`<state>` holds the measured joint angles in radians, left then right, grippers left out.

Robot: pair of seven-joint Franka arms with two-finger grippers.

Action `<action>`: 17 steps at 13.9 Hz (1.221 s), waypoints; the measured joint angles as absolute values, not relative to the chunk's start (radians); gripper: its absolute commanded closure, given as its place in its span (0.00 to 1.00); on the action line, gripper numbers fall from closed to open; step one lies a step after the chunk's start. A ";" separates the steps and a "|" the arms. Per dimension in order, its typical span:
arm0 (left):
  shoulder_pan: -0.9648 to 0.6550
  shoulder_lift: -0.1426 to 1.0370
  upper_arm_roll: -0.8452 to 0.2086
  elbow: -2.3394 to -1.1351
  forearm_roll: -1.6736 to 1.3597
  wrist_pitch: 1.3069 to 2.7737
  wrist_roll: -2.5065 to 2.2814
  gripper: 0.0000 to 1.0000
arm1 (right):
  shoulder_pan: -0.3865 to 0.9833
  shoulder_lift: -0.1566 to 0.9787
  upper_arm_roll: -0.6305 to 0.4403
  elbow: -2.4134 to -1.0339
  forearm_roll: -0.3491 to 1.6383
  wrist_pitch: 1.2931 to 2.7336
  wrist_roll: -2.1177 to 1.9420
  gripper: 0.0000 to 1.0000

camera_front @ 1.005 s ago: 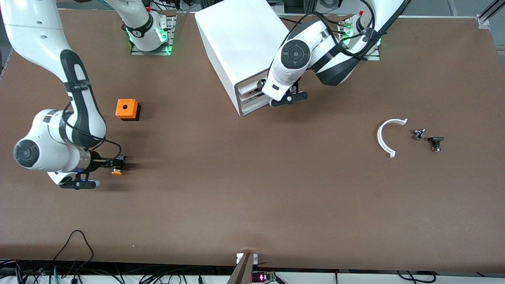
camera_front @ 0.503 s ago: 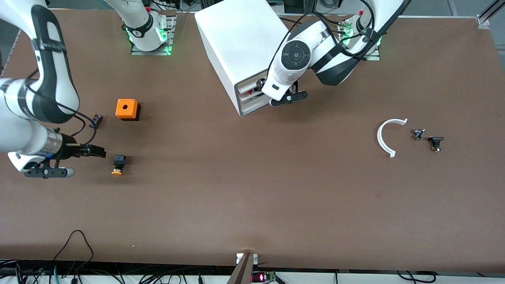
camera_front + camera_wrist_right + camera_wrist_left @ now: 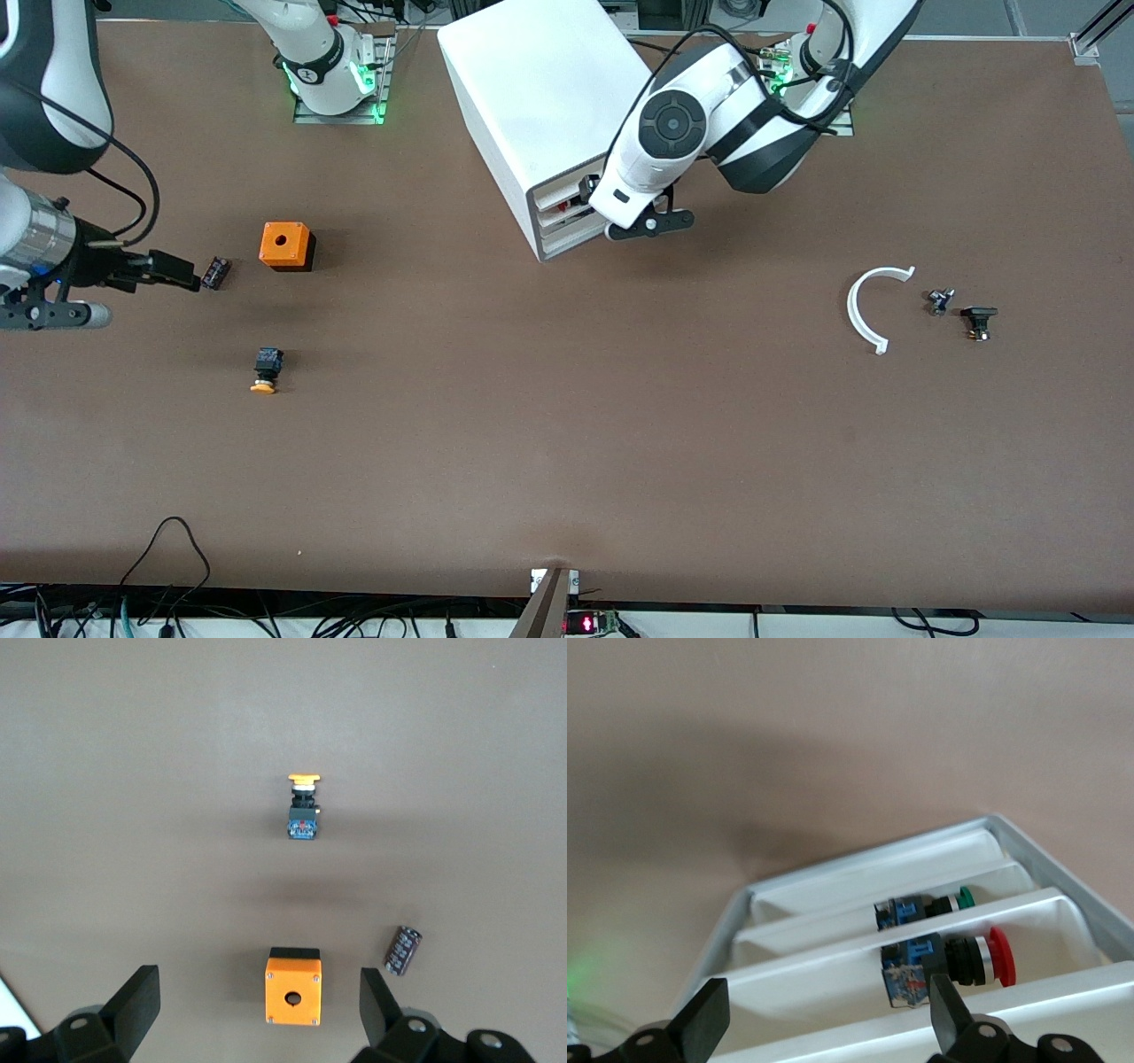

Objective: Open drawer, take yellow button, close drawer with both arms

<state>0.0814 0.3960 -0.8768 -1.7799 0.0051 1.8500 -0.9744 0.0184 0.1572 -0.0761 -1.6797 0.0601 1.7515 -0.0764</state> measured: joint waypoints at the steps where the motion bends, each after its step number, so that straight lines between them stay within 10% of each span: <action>1: 0.108 0.394 -0.875 -1.747 0.029 1.808 -0.916 0.00 | 0.018 0.143 -0.076 -1.679 0.060 1.738 -0.073 0.00; 9: 0.212 0.361 -0.822 -1.527 0.106 1.583 -0.625 0.00 | 0.019 0.025 -0.066 -1.663 0.024 1.672 -0.007 0.00; 17: 0.142 0.116 -0.415 -1.593 0.044 1.555 -0.004 0.00 | 0.025 0.021 -0.039 -1.587 0.003 1.602 -0.003 0.00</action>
